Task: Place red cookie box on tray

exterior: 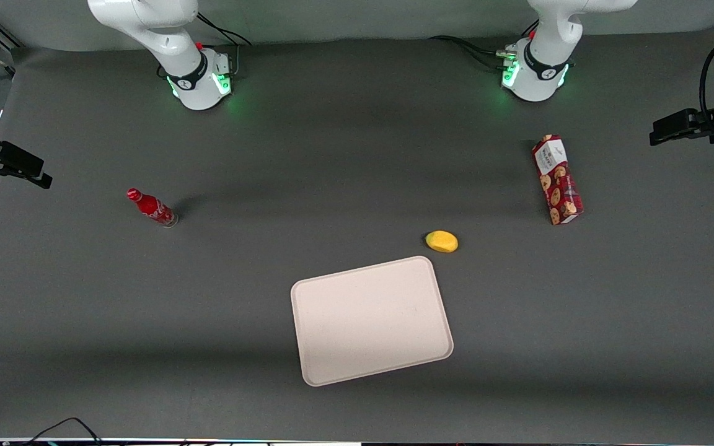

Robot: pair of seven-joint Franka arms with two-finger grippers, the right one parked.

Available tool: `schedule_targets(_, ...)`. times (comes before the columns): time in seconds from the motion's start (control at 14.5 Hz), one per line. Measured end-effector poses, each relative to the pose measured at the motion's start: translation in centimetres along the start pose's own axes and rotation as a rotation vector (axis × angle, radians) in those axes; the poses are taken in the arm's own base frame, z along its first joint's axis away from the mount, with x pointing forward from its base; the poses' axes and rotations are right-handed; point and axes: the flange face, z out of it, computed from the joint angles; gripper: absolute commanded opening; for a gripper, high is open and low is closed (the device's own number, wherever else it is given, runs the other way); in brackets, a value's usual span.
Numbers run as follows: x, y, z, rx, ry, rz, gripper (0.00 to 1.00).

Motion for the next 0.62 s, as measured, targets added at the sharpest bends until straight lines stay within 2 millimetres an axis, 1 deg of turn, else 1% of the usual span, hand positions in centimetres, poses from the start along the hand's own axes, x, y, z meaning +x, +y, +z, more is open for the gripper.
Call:
schedule_targets(0.21,0.0,-1.2,1.1,-0.004,-0.026,-0.004,1.0)
schedule_targets(0.34,-0.1,-1.6,2.3,0.004,-0.042,-0.007,1.0)
schedule_targets(0.48,-0.3,-1.8,4.7,0.006,-0.038,-0.005,1.0)
schedule_targets(0.62,-0.6,-1.9,8.6,0.005,-0.034,-0.002,1.0)
